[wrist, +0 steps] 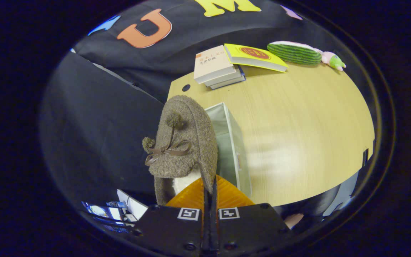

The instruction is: Open the storage box then place both shoes into the box .Put the left shoe in first, then the right shoe, with the right side of both shoes facing outward in a uniform manner.

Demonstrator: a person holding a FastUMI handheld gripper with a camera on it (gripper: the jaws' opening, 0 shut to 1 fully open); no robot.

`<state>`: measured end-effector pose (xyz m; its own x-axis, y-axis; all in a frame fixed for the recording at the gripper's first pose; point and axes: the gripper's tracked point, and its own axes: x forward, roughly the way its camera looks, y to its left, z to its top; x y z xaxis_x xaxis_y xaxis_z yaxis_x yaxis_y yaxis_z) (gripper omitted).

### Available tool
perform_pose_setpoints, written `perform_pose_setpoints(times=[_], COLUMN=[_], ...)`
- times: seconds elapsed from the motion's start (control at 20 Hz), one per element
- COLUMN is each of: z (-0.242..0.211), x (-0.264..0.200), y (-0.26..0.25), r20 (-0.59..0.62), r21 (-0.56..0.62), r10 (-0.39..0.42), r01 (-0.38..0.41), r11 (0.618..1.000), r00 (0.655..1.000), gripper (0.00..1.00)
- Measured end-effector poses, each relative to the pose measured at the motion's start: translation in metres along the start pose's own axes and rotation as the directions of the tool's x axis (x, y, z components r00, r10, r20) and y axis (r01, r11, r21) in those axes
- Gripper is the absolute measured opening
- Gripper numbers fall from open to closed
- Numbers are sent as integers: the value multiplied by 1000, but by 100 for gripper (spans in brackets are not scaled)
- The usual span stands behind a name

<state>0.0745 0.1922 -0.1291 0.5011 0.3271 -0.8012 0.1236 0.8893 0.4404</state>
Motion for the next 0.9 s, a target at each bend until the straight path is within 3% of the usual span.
perform_pose_setpoints(times=[0.3, 0.4, 0.6, 0.8, 0.9], z=[1, -1, -3, -1, 8], x=[19, 21, 17, 7, -5], y=[-22, -18, -11, 0, -2], r20=[9, 1, 16, 57, 114], r21=[66, 78, 37, -14, -90], r10=[-38, -15, 10, 50, 39], r01=[37, 14, -11, -49, -29], r11=[997, 997, 999, 999, 996], r00=[999, 1000, 1000, 997, 993], gripper=[8, 10, 28, 32, 36])
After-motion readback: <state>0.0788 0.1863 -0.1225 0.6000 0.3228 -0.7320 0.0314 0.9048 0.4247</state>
